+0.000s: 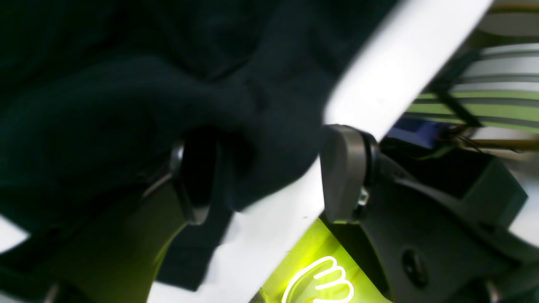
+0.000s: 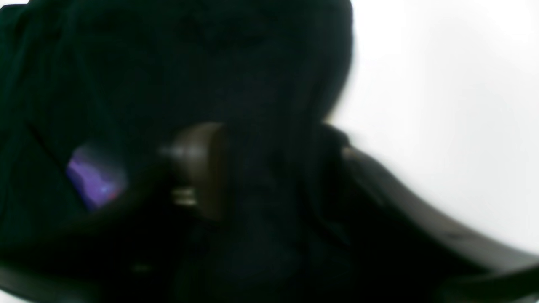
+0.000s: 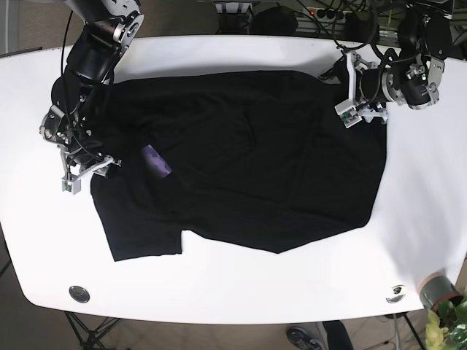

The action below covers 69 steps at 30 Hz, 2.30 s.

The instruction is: Fold the T-shirt properly

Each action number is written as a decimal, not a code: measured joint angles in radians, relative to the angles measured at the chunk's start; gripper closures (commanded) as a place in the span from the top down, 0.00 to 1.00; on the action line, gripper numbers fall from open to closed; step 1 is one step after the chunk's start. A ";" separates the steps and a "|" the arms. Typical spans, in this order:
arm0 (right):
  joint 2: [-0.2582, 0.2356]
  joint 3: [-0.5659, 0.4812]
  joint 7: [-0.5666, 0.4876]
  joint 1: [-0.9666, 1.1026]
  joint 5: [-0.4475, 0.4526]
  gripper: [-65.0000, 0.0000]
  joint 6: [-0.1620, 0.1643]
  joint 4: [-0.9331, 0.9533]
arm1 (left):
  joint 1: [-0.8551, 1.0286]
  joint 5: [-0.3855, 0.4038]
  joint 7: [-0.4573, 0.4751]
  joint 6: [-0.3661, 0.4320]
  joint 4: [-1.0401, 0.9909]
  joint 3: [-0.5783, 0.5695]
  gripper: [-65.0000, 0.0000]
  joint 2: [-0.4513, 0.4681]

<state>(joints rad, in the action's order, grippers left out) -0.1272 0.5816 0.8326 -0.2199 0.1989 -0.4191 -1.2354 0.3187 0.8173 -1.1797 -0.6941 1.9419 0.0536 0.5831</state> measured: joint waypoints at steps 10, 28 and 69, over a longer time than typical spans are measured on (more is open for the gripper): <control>0.002 0.001 0.009 0.004 -0.001 0.04 0.000 0.002 | -0.008 0.157 -0.009 0.000 0.000 0.016 0.56 -0.098; 0.000 0.002 0.010 0.005 0.001 0.04 0.000 0.002 | -0.272 0.057 -0.025 0.140 -0.030 0.052 0.56 -0.190; 0.002 0.000 0.014 0.002 0.007 0.04 -0.001 0.002 | -0.912 -0.536 0.564 0.174 -1.270 0.226 0.81 -0.186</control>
<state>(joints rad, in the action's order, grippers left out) -0.1253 0.5816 0.8463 -0.2184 0.2062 -0.4198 -1.2339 -0.5934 0.2817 -0.6155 -0.5198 0.6716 0.2794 0.3973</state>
